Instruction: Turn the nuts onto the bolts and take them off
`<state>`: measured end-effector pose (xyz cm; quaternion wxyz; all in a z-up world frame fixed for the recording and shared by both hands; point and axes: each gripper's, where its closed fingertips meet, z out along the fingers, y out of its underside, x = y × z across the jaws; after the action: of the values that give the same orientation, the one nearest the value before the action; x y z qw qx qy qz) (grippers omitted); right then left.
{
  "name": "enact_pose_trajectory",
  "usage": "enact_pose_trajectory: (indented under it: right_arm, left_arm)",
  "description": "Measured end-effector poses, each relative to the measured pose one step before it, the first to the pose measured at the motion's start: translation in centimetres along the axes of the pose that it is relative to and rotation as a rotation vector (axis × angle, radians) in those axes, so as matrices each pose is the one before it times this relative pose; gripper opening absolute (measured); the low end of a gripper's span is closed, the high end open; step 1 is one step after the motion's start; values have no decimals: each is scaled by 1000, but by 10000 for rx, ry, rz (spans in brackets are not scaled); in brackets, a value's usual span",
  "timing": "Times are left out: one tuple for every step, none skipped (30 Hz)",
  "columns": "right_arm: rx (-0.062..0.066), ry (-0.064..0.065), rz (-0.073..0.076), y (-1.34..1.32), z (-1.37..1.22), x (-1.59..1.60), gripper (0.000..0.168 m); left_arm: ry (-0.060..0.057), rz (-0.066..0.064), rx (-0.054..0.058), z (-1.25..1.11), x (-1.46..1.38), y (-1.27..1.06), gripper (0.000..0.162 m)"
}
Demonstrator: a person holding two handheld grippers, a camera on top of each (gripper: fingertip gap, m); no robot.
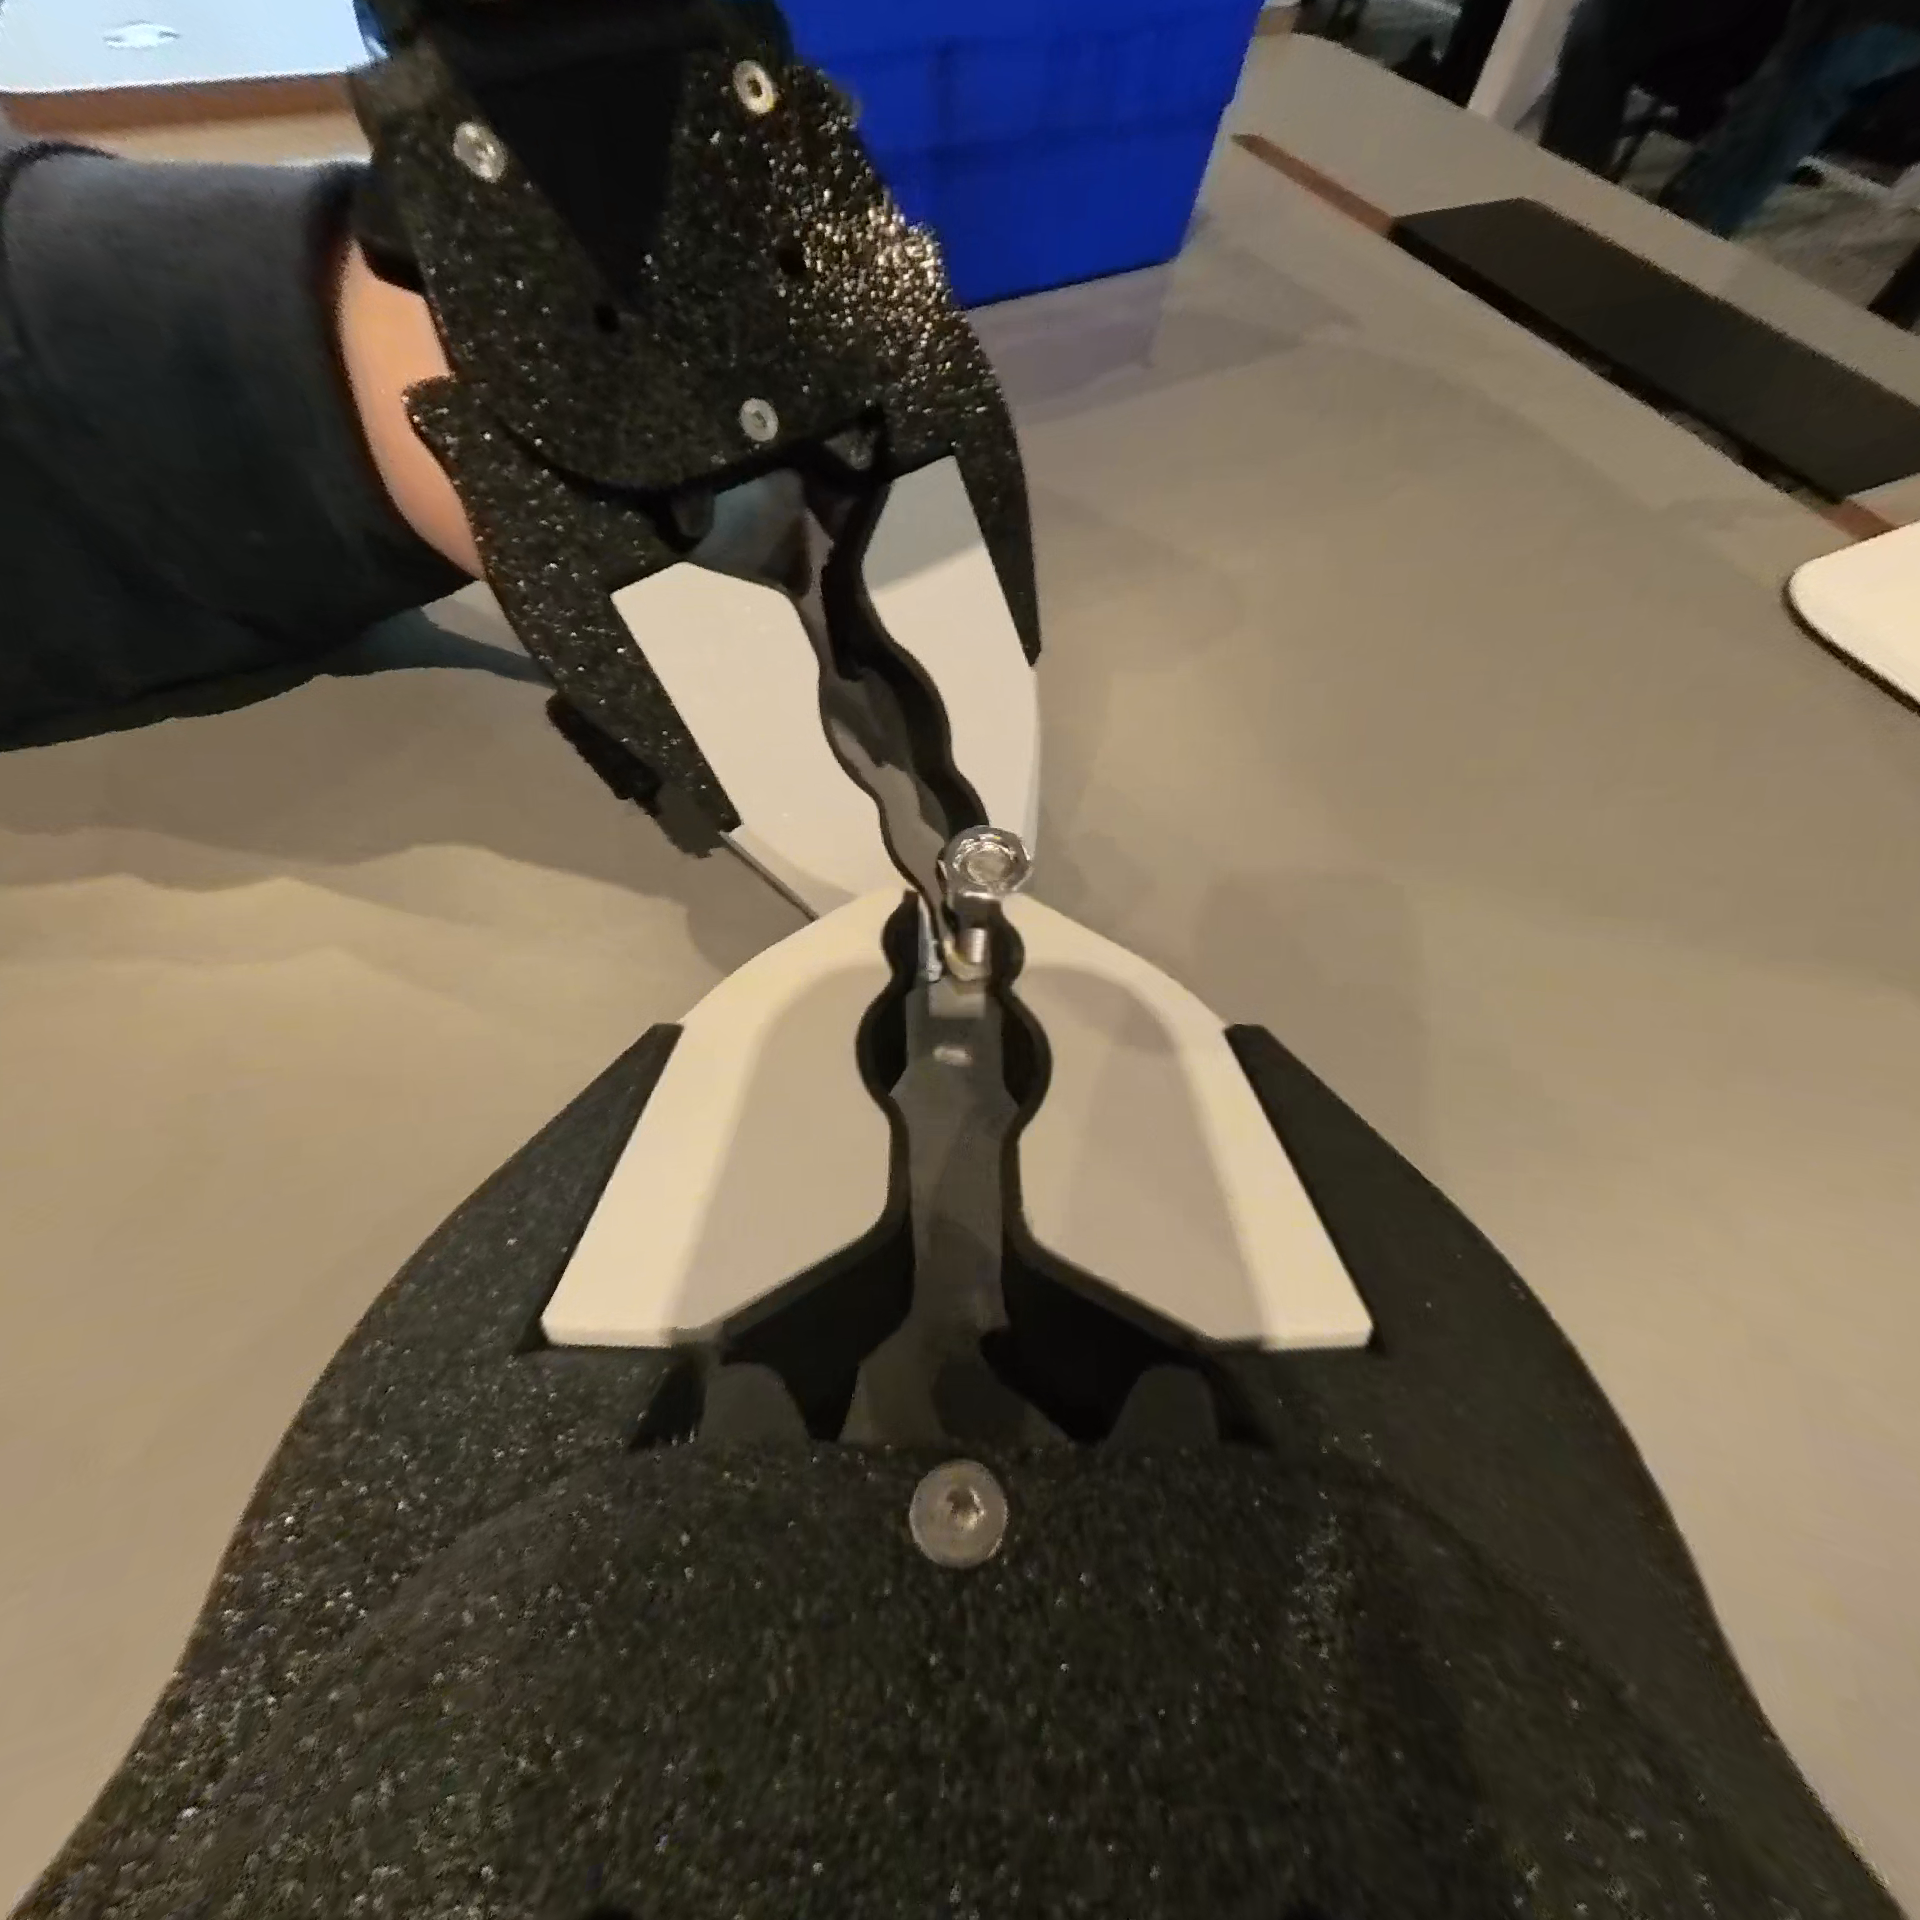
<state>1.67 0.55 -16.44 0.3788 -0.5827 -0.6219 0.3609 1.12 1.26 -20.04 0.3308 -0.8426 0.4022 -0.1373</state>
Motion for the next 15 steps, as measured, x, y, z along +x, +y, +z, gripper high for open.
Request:
enact_pose_trajectory:
  right_arm:
    - [9, 85, 16, -22, 10, 150, 14]
    - [-24, 135, 8, 19, 53, 210, 17]
    - [-33, 204, -16, 6, 90, 276, 20]
    - [-35, 114, -66, 9, 101, 133, 24]
    - [-42, 68, -72, 23, 99, 46, 26]
    - [-55, 26, -72, 48, 70, -29, 27]
    - [-39, -62, -88, 47, 36, -152, 26]
    - [0, -159, -103, -6, -5, -304, 22]
    - [20, -276, -72, -15, -62, -457, 16]
    - [14, -339, 10, 20, -100, -491, 9]
    - [24, -403, 94, -15, -81, -524, 2]
    - [7, -137, 144, -6, -28, -92, 1]
    - [17, 28, 123, -11, -17, 147, 2]
    - [37, 94, 112, -39, -24, 219, 4]
    - [59, 162, 75, -72, -48, 271, 7]
  left_arm:
    - [-4, 4, -7, 0, -1, 3, 15]
    - [-3, 3, -4, 2, 1, 0, 15]
    - [0, -3, -2, -1, 3, 2, 15]
    - [2, -6, 0, 12, 0, 2, 15]
    - [0, -2, 0, -4, 9, 4, 15]
    - [-2, 1, -1, 0, -4, 1, 15]
    - [-1, 0, 1, 1, -2, -2, 15]
    - [1, -2, 4, 6, 11, 6, 15]
    - [-1, 1, 6, -5, -1, 3, 15]
    - [-2, 1, 8, 1, 5, -5, 15]
    - [6, -10, 5, 3, 1, -5, 15]
    - [6, -9, -2, 3, 6, -2, 15]
    - [0, 5, -2, 6, -3, 9, 15]
    - [-3, 1, -2, -8, 9, -5, 15]
    - [-5, 2, -4, 2, -1, -1, 15]
